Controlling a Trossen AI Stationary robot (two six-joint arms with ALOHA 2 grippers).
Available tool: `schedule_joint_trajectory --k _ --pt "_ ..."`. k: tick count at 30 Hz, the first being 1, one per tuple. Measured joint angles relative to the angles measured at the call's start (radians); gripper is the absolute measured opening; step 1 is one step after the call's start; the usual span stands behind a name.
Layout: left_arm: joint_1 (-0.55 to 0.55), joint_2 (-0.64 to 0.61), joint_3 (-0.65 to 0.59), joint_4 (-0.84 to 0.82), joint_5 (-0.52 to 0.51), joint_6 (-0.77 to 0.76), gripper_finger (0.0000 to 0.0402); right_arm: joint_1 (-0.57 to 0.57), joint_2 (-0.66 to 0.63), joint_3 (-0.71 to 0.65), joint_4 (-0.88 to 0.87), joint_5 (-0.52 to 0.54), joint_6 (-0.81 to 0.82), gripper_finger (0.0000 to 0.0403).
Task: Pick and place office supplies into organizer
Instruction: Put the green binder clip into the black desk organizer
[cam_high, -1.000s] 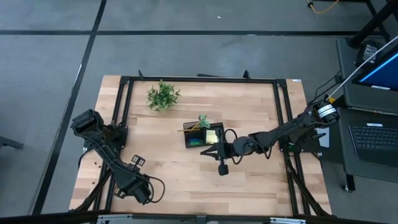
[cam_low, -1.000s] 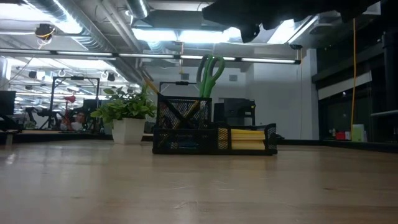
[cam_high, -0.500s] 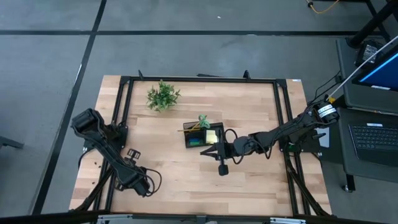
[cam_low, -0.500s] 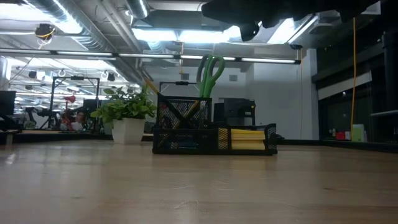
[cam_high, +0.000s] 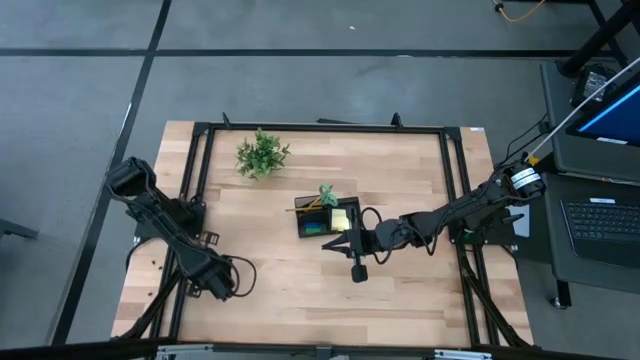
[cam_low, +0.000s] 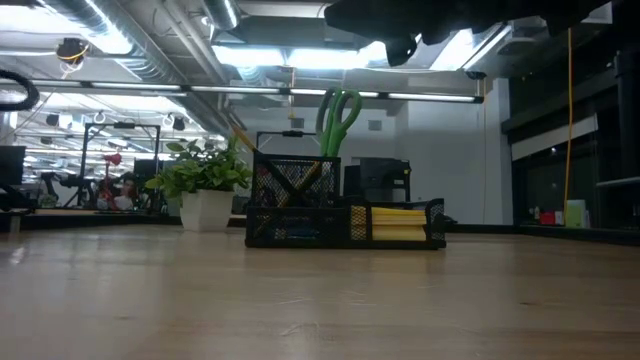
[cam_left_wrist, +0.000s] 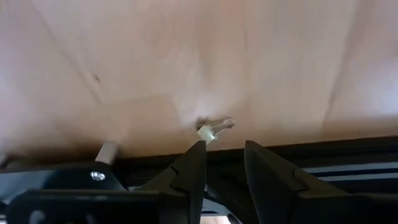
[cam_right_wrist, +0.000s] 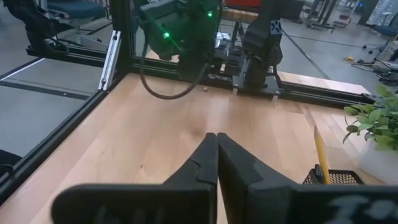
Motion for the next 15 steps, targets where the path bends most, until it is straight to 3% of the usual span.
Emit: schedule_joint_trajectory --k 15 --pt "0.000 -0.007 -0.057 0.056 0.003 -0.023 0.0127 0.000 0.000 0.000 -0.008 0.000 0.000 0.0010"
